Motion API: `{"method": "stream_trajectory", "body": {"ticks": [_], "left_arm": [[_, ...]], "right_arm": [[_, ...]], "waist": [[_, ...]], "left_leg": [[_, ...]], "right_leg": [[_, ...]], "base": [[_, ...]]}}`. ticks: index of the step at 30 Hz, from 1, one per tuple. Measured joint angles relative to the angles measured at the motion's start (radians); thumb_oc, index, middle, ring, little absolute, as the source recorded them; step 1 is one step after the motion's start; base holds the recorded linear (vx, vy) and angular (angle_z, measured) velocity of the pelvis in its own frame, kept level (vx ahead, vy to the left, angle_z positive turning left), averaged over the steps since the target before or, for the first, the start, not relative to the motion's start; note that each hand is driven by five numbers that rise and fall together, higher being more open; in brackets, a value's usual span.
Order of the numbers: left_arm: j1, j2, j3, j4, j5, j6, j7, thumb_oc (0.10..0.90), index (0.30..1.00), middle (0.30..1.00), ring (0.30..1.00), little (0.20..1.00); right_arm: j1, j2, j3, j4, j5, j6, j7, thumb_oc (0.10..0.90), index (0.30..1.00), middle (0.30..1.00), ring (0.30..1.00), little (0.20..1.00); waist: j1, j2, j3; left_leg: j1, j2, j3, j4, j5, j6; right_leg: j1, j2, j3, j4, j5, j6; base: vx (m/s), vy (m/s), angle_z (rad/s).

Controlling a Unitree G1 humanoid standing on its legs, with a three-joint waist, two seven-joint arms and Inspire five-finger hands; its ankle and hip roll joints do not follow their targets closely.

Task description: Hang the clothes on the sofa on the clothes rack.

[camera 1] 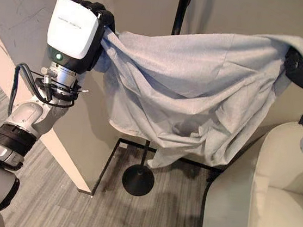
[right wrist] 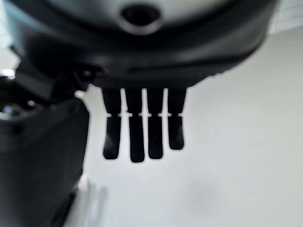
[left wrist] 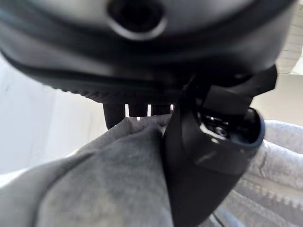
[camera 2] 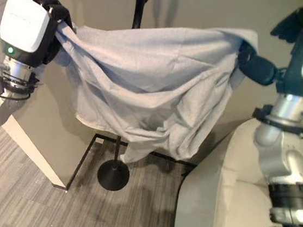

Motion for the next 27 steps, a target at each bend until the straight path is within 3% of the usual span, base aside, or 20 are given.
{"method": "stream_trajectory", "body": {"ticks": [1,2,3,4,5,6,7,9,11,15,16,19,20,22,24,27], "left_arm": [[-0.019,-0.005,0.007,0.021,-0.02,0.01,-0.004,0.4,0.3,0.3,0.3,0.3],[-0.03,-0.004,0.022,0.041,-0.04,0.01,-0.005,0.4,0.3,0.3,0.3,0.3],[-0.045,-0.004,0.023,0.069,-0.044,0.01,-0.009,0.4,0.3,0.3,0.3,0.3],[-0.064,-0.003,0.023,0.094,-0.047,0.008,-0.009,0.4,0.3,0.3,0.3,0.3],[-0.082,0.027,0.012,0.092,-0.05,0.007,-0.008,0.4,0.3,0.3,0.3,0.3],[-0.043,0.025,0.023,0.064,-0.072,0.007,-0.03,0.4,0.3,0.3,0.3,0.3],[0.039,0.021,0.117,0.002,-0.074,-0.006,-0.034,0.4,0.3,0.3,0.3,0.3],[0.127,-0.001,0.181,-0.054,-0.072,-0.022,-0.028,0.4,0.3,0.3,0.3,0.3],[0.273,-0.076,0.253,-0.161,-0.092,-0.024,-0.037,0.4,0.3,0.3,0.3,0.3],[0.362,-0.108,0.244,-0.194,-0.085,-0.042,-0.104,0.4,0.3,0.3,0.3,0.3],[0.434,-0.194,0.289,-0.23,-0.082,-0.042,-0.113,0.4,0.3,0.3,0.3,0.3],[0.475,-0.233,0.269,-0.226,-0.077,-0.049,-0.148,0.4,0.3,0.3,0.3,0.3],[0.498,-0.271,0.289,-0.229,-0.08,-0.048,-0.144,0.4,0.3,0.3,0.3,0.3],[0.551,-0.382,0.306,-0.232,-0.084,-0.047,-0.146,0.4,0.3,0.3,0.3,0.3],[0.585,-0.458,0.301,-0.219,-0.112,-0.044,-0.158,0.4,0.3,0.3,0.3,0.3],[0.651,-0.576,0.299,-0.218,-0.228,-0.032,-0.163,0.4,0.3,0.3,0.3,0.3]], "right_arm": [[-0.019,-0.008,0.008,0.001,0.001,-0.006,0.001,0.4,0.3,0.3,0.3,0.3],[-0.024,-0.009,0.013,-0.006,0.005,-0.007,0.003,0.4,0.3,0.3,0.3,0.3],[-0.024,-0.014,0.016,-0.006,0.007,-0.01,0.011,0.4,0.3,0.3,0.3,0.3],[-0.024,-0.043,0.018,-0.001,0.009,-0.017,0.014,0.4,0.3,0.3,0.3,0.3],[-0.037,-0.175,0.066,0.002,0.007,-0.048,0.014,0.4,0.3,0.3,0.3,0.3],[-0.04,-0.142,0.069,-0.024,0.019,-0.054,0.02,0.4,0.3,0.3,0.3,0.3],[0.018,-0.132,0.02,-0.071,0.02,-0.054,0.024,0.4,0.3,0.3,0.3,0.3],[0.147,-0.114,-0.099,-0.129,0.017,-0.068,0.037,0.4,0.3,0.3,0.3,0.3],[0.361,0.007,-0.257,-0.23,0.018,-0.079,0.039,0.4,0.3,0.3,0.3,0.3],[0.454,0.061,-0.262,-0.238,-0.007,-0.093,0.108,0.4,0.3,0.3,0.3,0.3],[0.525,0.148,-0.302,-0.273,-0.007,-0.094,0.107,0.4,0.3,0.3,0.3,0.3],[0.56,0.202,-0.281,-0.258,-0.006,-0.093,0.132,0.4,0.3,0.3,0.3,0.3],[0.576,0.237,-0.283,-0.258,-0.004,-0.093,0.128,0.4,0.3,0.3,0.3,0.3],[0.618,0.323,-0.283,-0.261,0.005,-0.082,0.129,0.4,0.3,0.3,0.3,0.3],[0.642,0.39,-0.258,-0.258,0.026,-0.074,0.138,0.4,0.3,0.3,0.3,0.3],[0.643,0.508,-0.149,-0.258,0.062,-0.074,0.151,0.4,0.3,0.3,0.3,0.3]], "waist": [[-0.009,0.019,0.023],[-0.021,0.034,0.048],[-0.037,0.04,0.053],[-0.048,0.031,0.06],[-0.045,-0.009,0.071],[-0.029,-0.042,0.076],[-0.009,-0.039,0.073],[0.013,-0.045,0.065],[0.006,-0.054,0.031],[0.004,-0.058,0.032],[-0.003,-0.058,0.032],[-0.017,-0.055,0.034],[-0.027,-0.052,0.032],[-0.037,-0.017,0.032],[-0.045,-0.004,0.032],[-0.058,-0.002,0.031]], "left_leg": [[0.014,0.001,0.0,0.0,-0.015,0.009],[0.033,0.013,0.003,0.0,-0.028,0.01],[0.038,0.019,-0.002,0.0,-0.035,0.0],[0.043,0.015,-0.002,0.0,-0.044,-0.015],[0.056,-0.022,-0.002,0.0,-0.057,-0.029],[0.132,-0.021,-0.022,-0.001,-0.108,-0.072],[0.169,0.023,-0.032,-0.001,-0.126,-0.099],[0.185,0.052,-0.031,0.001,-0.123,-0.124],[0.182,0.075,-0.008,-0.003,-0.121,-0.139],[0.143,0.112,0.02,-0.007,-0.119,-0.141],[0.144,0.123,0.018,-0.007,-0.111,-0.153],[0.13,0.14,0.01,-0.007,-0.087,-0.178],[0.127,0.147,0.001,-0.007,-0.078,-0.167],[0.123,0.176,-0.006,-0.007,-0.042,-0.177],[0.115,0.163,-0.005,-0.006,-0.077,-0.171],[0.104,0.115,-0.003,-0.006,-0.076,-0.136]], "right_leg": [[-0.04,0.039,0.015,0.043,-0.058,-0.021],[-0.061,0.131,0.042,-0.01,-0.14,-0.066],[-0.075,0.219,0.063,-0.097,-0.172,-0.102],[-0.096,0.291,0.062,-0.177,-0.162,-0.118],[-0.1,0.37,0.054,-0.42,-0.06,-0.166],[-0.019,0.36,-0.007,-0.469,0.104,-0.251],[0.022,0.405,-0.009,-0.47,0.102,-0.301],[0.047,0.431,-0.023,-0.469,0.073,-0.345],[0.07,0.432,0.01,-0.468,0.055,-0.347],[0.068,0.428,0.059,-0.468,0.049,-0.339],[0.085,0.421,0.057,-0.468,0.044,-0.331],[0.092,0.412,0.061,-0.468,0.034,-0.316],[0.097,0.411,0.058,-0.468,0.027,-0.307],[0.102,0.424,0.057,-0.47,0.012,-0.283],[0.092,0.41,0.058,-0.47,0.021,-0.262],[0.078,0.363,0.065,-0.471,0.03,-0.23]], "base": [[0.16,-0.088,-0.47],[0.17,-0.171,-0.16],[0.11,-0.14,0.02],[0.17,-0.207,0.34],[0.21,-0.231,0.44],[0.39,-0.347,0.53],[0.4,-0.317,0.28],[0.23,-0.168,0.31],[0.06,-0.056,0.51],[0.08,-0.049,0.02],[0.02,-0.029,-0.08],[0.04,-0.014,-0.16],[0.02,-0.005,-0.12],[0.04,0.001,-0.09],[0.0,0.0,0.0],[0.0,0.0,0.0]]}}
